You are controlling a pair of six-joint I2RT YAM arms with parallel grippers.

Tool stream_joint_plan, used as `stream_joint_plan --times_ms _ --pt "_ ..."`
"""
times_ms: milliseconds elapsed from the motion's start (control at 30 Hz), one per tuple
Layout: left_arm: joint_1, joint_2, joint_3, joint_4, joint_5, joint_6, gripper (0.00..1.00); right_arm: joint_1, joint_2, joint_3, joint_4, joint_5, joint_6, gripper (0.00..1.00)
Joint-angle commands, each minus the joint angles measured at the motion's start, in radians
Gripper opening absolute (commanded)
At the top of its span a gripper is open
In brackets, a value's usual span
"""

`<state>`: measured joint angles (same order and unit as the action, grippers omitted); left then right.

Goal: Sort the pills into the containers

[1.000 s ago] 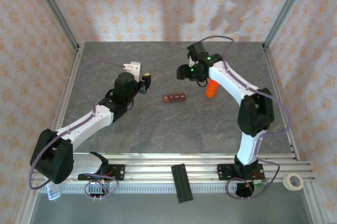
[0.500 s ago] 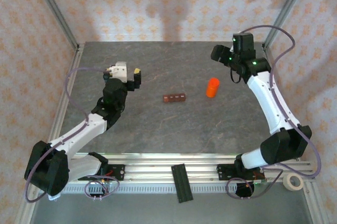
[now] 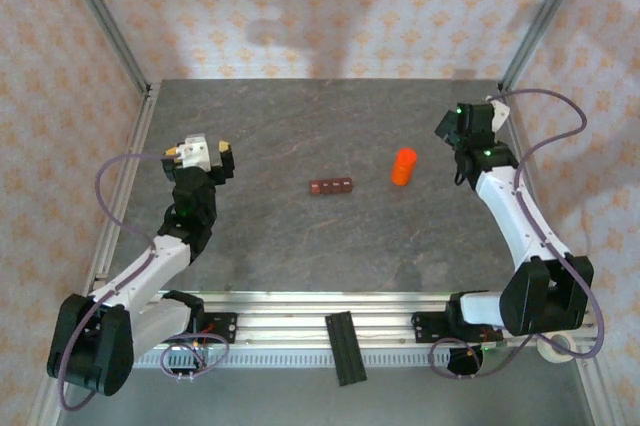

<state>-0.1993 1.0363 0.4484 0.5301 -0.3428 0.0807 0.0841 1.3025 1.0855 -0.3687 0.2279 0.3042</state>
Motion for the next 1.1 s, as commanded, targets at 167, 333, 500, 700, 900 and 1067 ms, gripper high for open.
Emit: stream_joint_plan --times_ms 167,333,500,700,900,1067 --pt "0.024 0.134 -0.066 0.089 -0.023 0.01 1.0 -0.003 0.014 -0.176 0.252 0.176 -0.107 1.0" --pt "0.025 0.224 -0.107 0.214 -0.022 0.015 1.0 -0.007 0.051 -0.292 0.395 0.192 -0.152 1.0" --pt "0.027 0.311 -0.136 0.333 -0.031 0.03 1.0 -0.009 0.093 -0.391 0.542 0.212 -0.184 1.0" --pt "0.033 0.415 -0.177 0.521 0.029 0.022 1.0 -0.01 0.118 -0.549 0.822 0.203 -0.239 1.0" --pt "0.053 0.45 -0.166 0.526 0.091 0.014 1.0 -0.014 0.154 -0.611 0.992 0.108 -0.279 1.0" --pt "0.065 0.499 -0.145 0.533 0.124 0.013 1.0 -0.013 0.193 -0.649 1.097 -0.008 -0.326 1.0"
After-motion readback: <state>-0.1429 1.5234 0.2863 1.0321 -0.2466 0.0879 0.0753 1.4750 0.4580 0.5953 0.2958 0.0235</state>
